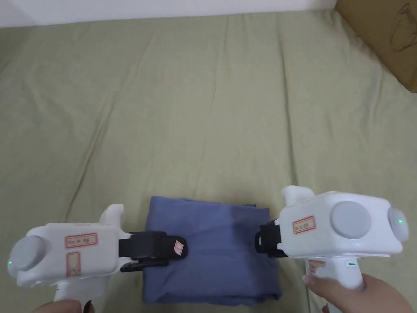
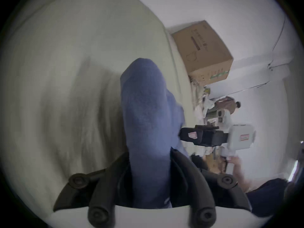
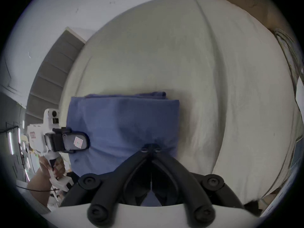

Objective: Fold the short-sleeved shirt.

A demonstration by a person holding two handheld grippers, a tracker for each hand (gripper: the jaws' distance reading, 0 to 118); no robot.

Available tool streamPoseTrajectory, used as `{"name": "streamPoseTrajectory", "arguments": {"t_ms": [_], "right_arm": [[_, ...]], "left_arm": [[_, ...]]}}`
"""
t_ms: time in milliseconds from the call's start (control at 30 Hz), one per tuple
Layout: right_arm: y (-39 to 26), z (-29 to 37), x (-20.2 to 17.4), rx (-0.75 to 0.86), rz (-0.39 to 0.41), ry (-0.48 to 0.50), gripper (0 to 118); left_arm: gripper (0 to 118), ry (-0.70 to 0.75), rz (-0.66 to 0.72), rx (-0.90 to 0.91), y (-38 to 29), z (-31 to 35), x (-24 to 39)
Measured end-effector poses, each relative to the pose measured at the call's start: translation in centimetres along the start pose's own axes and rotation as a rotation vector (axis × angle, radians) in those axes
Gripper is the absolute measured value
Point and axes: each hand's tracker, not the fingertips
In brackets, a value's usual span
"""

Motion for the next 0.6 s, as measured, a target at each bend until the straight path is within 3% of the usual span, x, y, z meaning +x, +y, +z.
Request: {"name": "streamPoseTrajectory", "arguments": {"t_ms": [67, 133, 267, 433, 600], "right_arm": [[-0.1, 1.6, -1.5, 0.059, 0.018, 0.026, 1], [0.2, 2.1, -3.7, 0.068, 0.059, 0.017, 1], [0.9, 0.0, -9.5, 0.081, 0.072, 0.038, 1], [1.3, -6.1, -20.2, 0.044, 0.107, 0.058, 1], [0.8, -9.3, -30.0, 0.087, 0.196, 0.103, 1]], "left_arm": [[22, -0.008, -0.002, 0.024, 0.2, 3.1, 0.3], [22, 0.127, -0.083, 0.069, 0.6, 7.3, 0.9], [22, 0.332, -0.090, 0.113, 1.2, 16.5, 0.0], [22, 0.575, -0.094, 0.121, 2.0, 26.1, -2.5], [22, 0.772, -0.073, 0.109, 3.0, 30.6, -5.2]]}}
